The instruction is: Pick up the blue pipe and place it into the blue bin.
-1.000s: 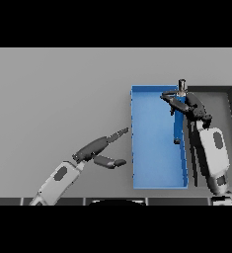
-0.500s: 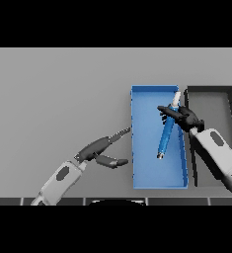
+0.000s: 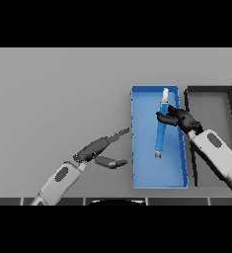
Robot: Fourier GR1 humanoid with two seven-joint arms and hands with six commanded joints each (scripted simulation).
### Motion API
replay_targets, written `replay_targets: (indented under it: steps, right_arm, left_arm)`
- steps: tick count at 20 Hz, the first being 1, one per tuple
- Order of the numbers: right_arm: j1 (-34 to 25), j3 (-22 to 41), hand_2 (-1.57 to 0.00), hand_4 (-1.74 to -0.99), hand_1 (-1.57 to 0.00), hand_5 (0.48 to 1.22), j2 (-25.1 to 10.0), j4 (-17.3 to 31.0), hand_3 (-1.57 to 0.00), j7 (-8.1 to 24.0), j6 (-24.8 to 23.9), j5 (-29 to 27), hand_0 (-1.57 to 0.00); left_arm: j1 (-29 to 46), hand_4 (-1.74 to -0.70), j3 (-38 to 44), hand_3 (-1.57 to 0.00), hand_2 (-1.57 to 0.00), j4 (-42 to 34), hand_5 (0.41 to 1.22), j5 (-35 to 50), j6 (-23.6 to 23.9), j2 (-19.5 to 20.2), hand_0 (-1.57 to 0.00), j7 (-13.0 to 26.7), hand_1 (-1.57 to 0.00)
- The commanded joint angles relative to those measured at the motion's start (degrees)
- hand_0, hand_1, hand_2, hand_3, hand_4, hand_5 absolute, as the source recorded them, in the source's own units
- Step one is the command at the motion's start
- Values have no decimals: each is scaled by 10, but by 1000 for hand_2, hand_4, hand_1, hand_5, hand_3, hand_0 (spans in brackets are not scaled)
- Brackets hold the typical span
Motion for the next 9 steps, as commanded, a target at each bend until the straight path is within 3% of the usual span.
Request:
replay_targets:
  steps: [1,4,9]
  right_arm:
    - [-2,1,-37,-1182,-38,807,-5,-1,-22,4,-3,1,-50]
    - [1,-2,-18,-1176,-19,783,-2,-3,-11,-11,-4,1,-25]
    - [-3,5,-14,-1186,-15,769,-4,-7,-8,-9,7,6,-20]
  left_arm:
    - [2,-829,2,1,1,3,471,4,-4,3,1,-1,1]
    - [3,-826,-1,1,1,-3,470,0,-1,2,1,-1,1]
    - [-4,-826,-2,1,1,11,474,-5,0,-2,1,4,1]
